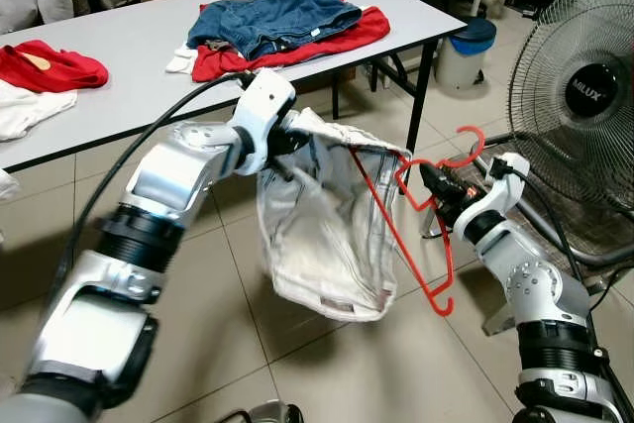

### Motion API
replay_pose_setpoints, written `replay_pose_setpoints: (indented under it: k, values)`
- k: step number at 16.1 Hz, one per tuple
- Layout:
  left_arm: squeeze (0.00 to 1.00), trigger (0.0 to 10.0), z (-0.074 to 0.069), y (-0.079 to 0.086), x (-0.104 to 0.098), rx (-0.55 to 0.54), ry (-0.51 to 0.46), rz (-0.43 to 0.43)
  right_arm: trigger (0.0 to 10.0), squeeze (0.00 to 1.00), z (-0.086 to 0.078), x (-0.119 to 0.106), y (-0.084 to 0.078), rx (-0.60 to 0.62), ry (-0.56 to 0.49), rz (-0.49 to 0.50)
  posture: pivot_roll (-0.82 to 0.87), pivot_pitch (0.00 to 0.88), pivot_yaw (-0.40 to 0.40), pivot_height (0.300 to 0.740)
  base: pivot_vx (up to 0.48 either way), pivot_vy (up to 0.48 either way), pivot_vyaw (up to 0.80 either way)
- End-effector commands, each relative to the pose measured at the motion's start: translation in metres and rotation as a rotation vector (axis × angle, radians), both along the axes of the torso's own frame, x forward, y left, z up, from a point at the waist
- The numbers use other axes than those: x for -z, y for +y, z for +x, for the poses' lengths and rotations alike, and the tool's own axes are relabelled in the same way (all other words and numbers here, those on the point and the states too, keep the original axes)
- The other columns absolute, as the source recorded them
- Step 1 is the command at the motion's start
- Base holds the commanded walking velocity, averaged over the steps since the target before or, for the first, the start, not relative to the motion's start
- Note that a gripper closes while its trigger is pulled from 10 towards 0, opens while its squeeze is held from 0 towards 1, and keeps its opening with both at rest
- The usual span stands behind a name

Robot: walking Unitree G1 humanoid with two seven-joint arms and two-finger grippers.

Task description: Hang hanger

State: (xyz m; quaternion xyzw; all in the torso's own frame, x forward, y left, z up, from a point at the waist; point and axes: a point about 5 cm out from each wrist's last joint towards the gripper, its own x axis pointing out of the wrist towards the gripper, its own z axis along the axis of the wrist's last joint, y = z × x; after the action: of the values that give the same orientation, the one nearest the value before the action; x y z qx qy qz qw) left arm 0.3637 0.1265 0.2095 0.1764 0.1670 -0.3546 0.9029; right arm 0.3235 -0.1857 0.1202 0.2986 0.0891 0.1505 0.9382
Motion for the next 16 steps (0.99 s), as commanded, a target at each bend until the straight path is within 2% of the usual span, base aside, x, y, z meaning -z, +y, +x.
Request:
replay_pose_setpoints:
  k: [1,2,3,5,7,8,9,10,11,13,14,16]
  values:
    - [0.0,0.0,-0.004,0.0,-0.005,0.064,-0.029,0.023,0.0,0.0,0.003,-0.017,-0.005,0.033,-0.065,0.016,-0.1,0.0,0.111,0.74,0.0,0.0,0.0]
    - [0.0,0.0,-0.012,-0.003,-0.001,0.151,-0.007,0.052,0.0,0.0,0.007,-0.025,-0.007,0.075,-0.1,0.054,-0.1,0.0,0.112,0.74,0.0,0.0,0.0]
    - [0.0,0.0,-0.016,-0.005,0.001,0.192,0.002,0.063,0.0,0.0,0.008,-0.029,-0.008,0.095,-0.112,0.066,-0.1,0.0,0.112,0.74,0.0,0.0,0.0]
    - [0.0,0.0,-0.024,-0.009,0.002,0.267,0.042,0.038,0.0,0.0,0.013,-0.033,-0.012,0.141,-0.125,0.083,-0.1,0.0,0.11,0.74,0.0,0.0,0.0]
    - [0.0,0.0,-0.048,-0.019,-0.007,0.493,0.122,-0.056,0.0,0.0,0.023,-0.041,-0.022,0.282,-0.132,0.117,-0.09,0.0,0.107,0.74,0.0,0.0,0.0]
    - [0.0,0.0,-0.05,-0.02,-0.011,0.517,0.131,-0.093,0.0,0.0,0.024,-0.042,-0.024,0.308,-0.129,0.126,-0.09,0.0,0.107,0.74,0.0,0.0,0.0]
    - [0.0,0.0,-0.052,-0.025,-0.025,0.534,0.146,-0.218,0.0,0.0,0.028,-0.044,-0.026,0.342,-0.134,0.135,-0.09,0.0,0.107,0.74,0.0,0.0,0.0]
    - [0.0,0.0,-0.053,-0.026,-0.03,0.541,0.149,-0.269,0.0,0.0,0.029,-0.045,-0.026,0.35,-0.137,0.139,-0.09,0.0,0.107,0.74,0.0,0.0,0.0]
    - [0.0,0.0,-0.051,-0.03,-0.05,0.553,0.145,-0.428,0.0,0.0,0.032,-0.047,-0.023,0.351,-0.143,0.123,-0.08,0.0,0.097,0.74,0.0,0.0,0.0]
    - [0.0,0.0,-0.049,-0.031,-0.066,0.556,0.139,-0.555,0.0,0.0,0.033,-0.047,-0.019,0.344,-0.145,0.106,-0.08,0.0,0.097,0.74,0.0,0.0,0.0]
    - [0.0,0.0,-0.043,-0.03,-0.078,0.525,0.151,-0.666,0.0,0.0,0.034,-0.046,-0.017,0.343,-0.144,0.106,-0.08,0.0,0.097,0.74,0.0,0.0,0.0]
    - [0.0,0.0,-0.034,-0.029,-0.088,0.457,0.178,-0.779,0.0,0.0,0.035,-0.044,-0.014,0.347,-0.144,0.112,-0.08,0.0,0.1,0.74,0.0,0.0,0.0]
